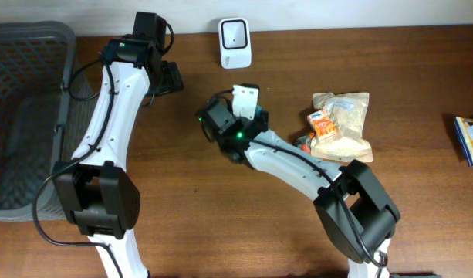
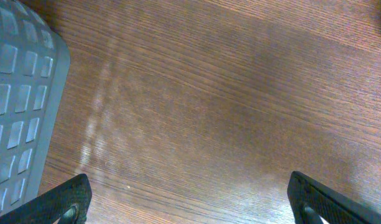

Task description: Scan the item barcode

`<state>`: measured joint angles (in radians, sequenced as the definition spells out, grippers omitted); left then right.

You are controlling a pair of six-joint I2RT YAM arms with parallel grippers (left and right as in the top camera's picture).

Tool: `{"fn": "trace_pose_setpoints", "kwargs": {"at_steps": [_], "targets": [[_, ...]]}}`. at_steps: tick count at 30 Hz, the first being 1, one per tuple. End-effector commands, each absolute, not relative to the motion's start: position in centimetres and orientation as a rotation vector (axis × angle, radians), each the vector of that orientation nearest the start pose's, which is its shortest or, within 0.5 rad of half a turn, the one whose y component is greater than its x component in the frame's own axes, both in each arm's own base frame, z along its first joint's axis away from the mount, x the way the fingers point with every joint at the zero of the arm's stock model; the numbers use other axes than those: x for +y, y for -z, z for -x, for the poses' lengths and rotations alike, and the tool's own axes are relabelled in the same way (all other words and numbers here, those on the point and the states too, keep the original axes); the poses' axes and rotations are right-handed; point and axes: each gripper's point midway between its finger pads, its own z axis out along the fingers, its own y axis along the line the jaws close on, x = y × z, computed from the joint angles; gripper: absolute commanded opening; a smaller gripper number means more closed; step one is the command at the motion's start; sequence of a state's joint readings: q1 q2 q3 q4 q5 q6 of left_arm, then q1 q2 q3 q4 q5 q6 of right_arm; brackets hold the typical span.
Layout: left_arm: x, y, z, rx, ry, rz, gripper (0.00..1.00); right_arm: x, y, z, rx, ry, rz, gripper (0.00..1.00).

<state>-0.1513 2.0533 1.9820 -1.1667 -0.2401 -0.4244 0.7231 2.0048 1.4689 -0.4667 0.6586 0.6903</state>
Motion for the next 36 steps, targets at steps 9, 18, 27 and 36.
{"fn": "trace_pose_setpoints", "kwargs": {"at_steps": [9,18,27,36], "targets": [[-3.2,-15.5,-47.1,2.730,-0.196,0.440,0.99,23.0,-15.7,-49.3,2.418,-0.259,-0.095,0.69],[-3.2,-15.4,-47.1,2.731,-0.196,0.440,0.99,21.2,-19.8,-53.5,2.303,-0.687,-0.281,0.62],[-3.2,-15.4,-47.1,2.730,-0.196,0.440,0.99,21.3,-24.2,-57.0,2.060,-0.928,-0.491,0.62],[-3.2,-15.5,-47.1,2.730,-0.196,0.440,0.99,24.1,-21.9,-60.1,1.931,-1.326,-0.799,0.63]]}}
